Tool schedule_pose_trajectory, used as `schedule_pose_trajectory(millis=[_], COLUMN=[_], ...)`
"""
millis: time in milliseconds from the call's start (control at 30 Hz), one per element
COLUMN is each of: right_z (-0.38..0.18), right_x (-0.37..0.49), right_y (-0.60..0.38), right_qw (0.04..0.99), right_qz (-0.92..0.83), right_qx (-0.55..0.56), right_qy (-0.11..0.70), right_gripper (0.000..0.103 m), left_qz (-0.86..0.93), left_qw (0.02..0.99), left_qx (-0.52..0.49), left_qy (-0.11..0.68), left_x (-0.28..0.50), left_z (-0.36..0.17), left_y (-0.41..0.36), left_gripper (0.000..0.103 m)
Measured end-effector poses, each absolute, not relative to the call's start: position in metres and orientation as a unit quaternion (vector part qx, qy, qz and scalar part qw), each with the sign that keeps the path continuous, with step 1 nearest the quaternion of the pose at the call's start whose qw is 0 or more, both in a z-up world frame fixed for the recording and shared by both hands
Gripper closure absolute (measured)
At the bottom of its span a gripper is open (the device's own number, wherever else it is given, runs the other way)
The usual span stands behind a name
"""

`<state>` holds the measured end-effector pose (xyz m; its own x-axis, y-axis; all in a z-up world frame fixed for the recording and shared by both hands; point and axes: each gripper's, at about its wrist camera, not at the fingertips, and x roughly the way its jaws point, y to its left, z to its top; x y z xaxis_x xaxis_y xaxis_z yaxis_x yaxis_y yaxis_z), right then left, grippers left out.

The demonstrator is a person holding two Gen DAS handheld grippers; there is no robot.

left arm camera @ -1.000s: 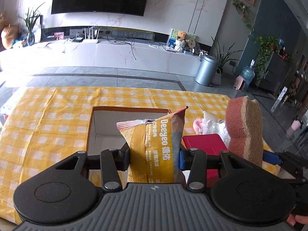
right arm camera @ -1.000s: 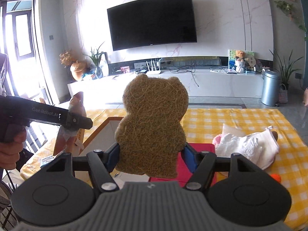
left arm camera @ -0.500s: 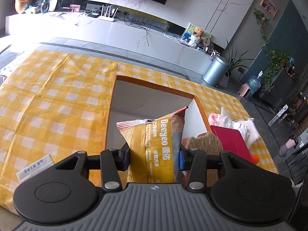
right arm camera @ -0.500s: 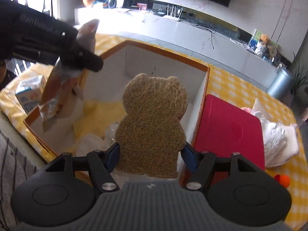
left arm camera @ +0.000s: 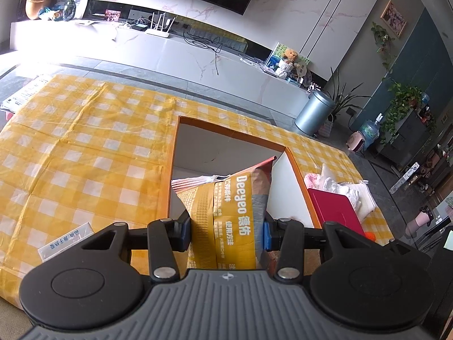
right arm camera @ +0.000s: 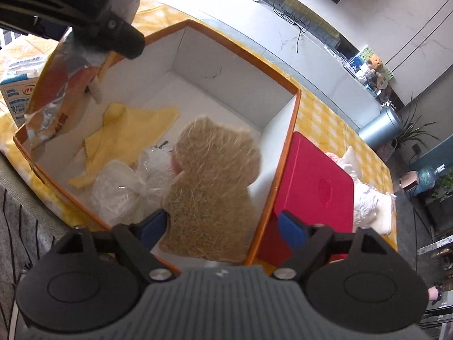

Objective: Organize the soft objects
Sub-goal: 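Release the bear pad from the right tool into the box while the left tool carries the packet over it, then lower the yellow Deegeo packet into the box and open the left tool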

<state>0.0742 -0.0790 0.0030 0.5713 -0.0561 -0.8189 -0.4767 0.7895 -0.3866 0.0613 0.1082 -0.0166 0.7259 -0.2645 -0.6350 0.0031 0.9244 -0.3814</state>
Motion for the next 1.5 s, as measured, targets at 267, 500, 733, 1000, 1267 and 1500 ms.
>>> schedule_pose_trajectory(millis=[267,500,733,1000,1267,1500], right_z=[0.025,0.044,0.062,0.047,0.015,0.019], right_x=[0.074,0.112,0.156,0.166,0.172,0.169], right_y=[-0.097,-0.102,-0.111,-0.139,-0.187,-0.194], right_qw=[0.854,0.880,0.917,0.943,0.950,0.943], right_qz=[0.149,0.159,0.136,0.132,0.094,0.108], right_qx=[-0.245,-0.212,-0.154,-0.099,0.028,0.117], right_qy=[0.435,0.394,0.341,0.290,0.297,0.291], right_gripper=[0.014,0.010,0.007,0.006,0.006,0.006], left_qz=[-0.076,-0.092,-0.091,-0.095,-0.034,-0.051], left_qw=[0.911,0.911,0.913,0.908,0.913,0.911], left_qx=[-0.179,-0.168,-0.167,-0.162,-0.112,-0.037], left_qy=[0.363,0.366,0.360,0.374,0.391,0.408], left_x=[0.061,0.062,0.075,0.116,0.146,0.156], left_z=[-0.018,-0.015,-0.017,-0.030,-0.051,-0.077], left_y=[0.109,0.101,0.088,0.064,0.032,0.003], left_gripper=[0.052,0.052,0.052,0.052,0.052,0.052])
